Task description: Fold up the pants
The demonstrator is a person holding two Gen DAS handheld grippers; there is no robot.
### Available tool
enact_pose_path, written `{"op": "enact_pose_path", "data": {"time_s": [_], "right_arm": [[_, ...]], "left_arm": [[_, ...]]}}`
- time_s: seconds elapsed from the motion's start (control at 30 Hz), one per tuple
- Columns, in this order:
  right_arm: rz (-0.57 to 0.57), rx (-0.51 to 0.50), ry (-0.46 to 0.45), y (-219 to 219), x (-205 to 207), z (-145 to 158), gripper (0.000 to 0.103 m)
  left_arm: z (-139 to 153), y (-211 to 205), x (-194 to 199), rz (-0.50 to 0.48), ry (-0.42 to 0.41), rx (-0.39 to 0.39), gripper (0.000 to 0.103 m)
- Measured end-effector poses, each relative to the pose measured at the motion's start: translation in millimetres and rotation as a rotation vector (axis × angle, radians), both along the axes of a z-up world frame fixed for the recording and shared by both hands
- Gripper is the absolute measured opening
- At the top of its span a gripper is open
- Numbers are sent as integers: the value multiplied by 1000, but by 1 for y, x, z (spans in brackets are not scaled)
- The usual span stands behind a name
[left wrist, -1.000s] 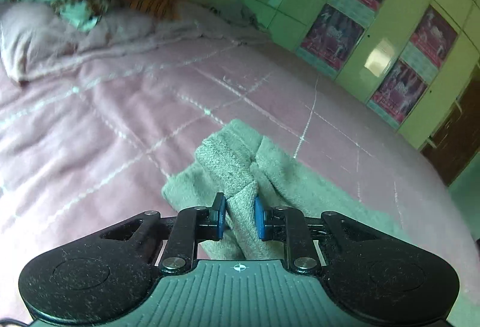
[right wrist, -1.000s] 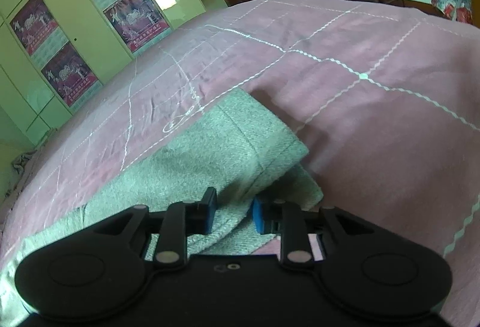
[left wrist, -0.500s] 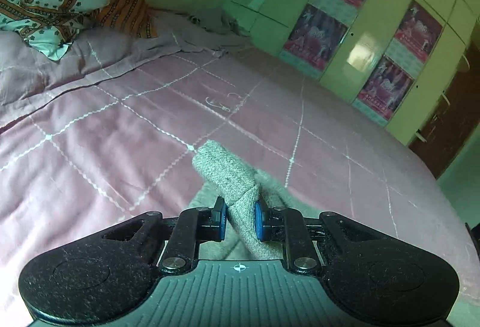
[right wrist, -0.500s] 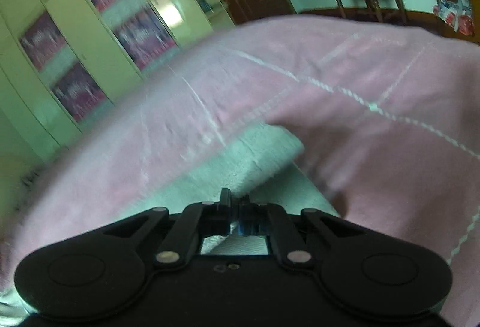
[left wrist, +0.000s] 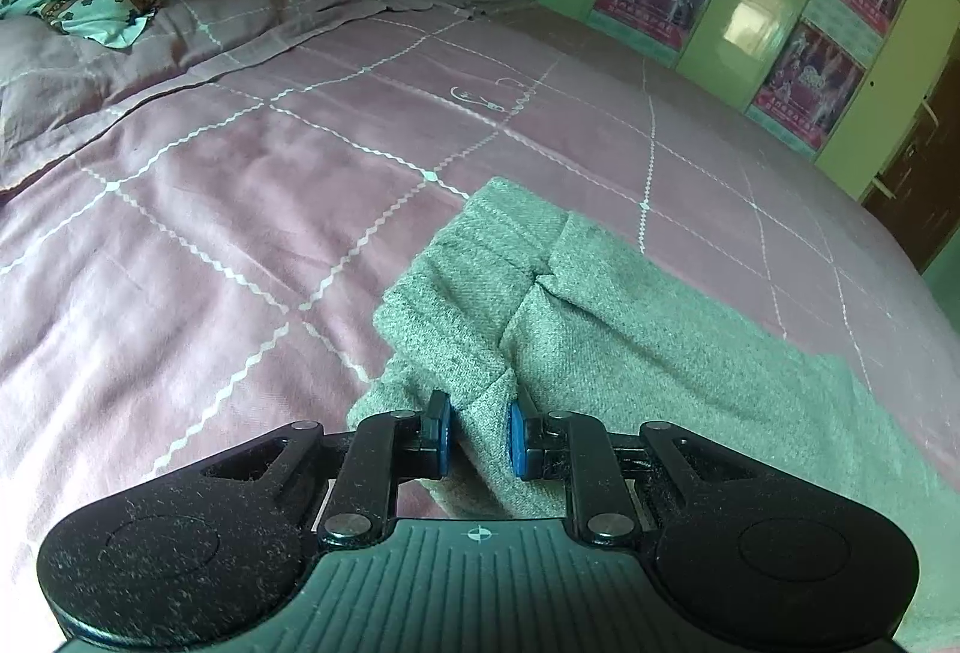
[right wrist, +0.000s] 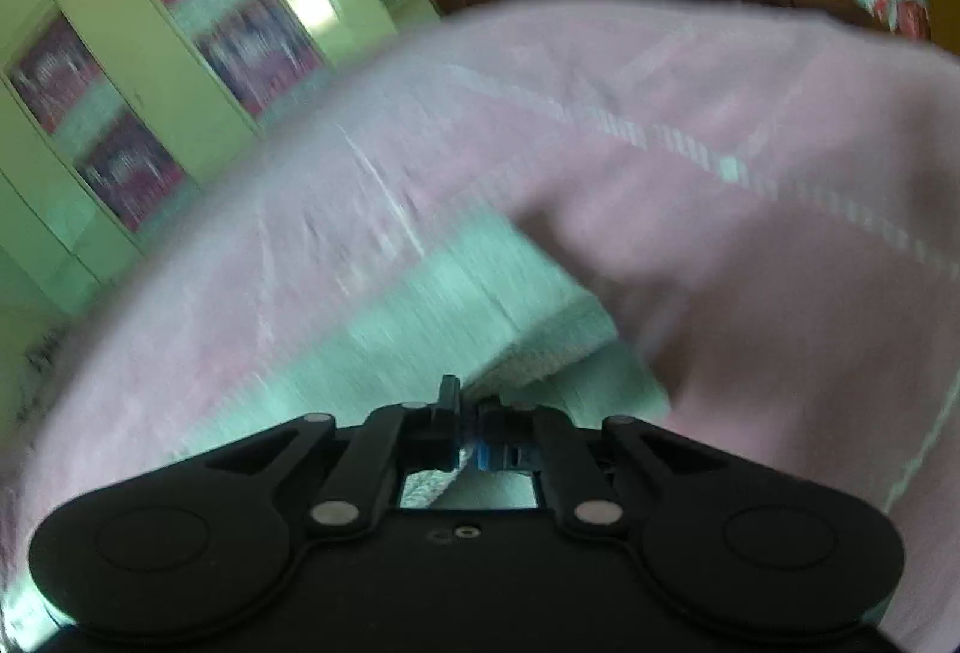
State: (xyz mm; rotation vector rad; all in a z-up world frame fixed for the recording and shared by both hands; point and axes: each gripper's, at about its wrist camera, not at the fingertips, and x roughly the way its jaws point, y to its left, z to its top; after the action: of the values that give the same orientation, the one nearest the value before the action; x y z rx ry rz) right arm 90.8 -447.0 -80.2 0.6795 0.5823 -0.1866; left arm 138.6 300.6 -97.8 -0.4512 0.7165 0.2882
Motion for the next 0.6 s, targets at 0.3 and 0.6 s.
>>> {"op": "enact_pose_path", "data": {"time_s": [0.3, 0.6], "right_arm": [[-54, 80, 94, -15, -5, -28, 10], [122, -229, -40, 47, 2, 19, 20]], "left_arm": [[16, -11, -14, -43, 19, 82, 29], [48, -42, -32, -40, -116, 204, 44]]}}
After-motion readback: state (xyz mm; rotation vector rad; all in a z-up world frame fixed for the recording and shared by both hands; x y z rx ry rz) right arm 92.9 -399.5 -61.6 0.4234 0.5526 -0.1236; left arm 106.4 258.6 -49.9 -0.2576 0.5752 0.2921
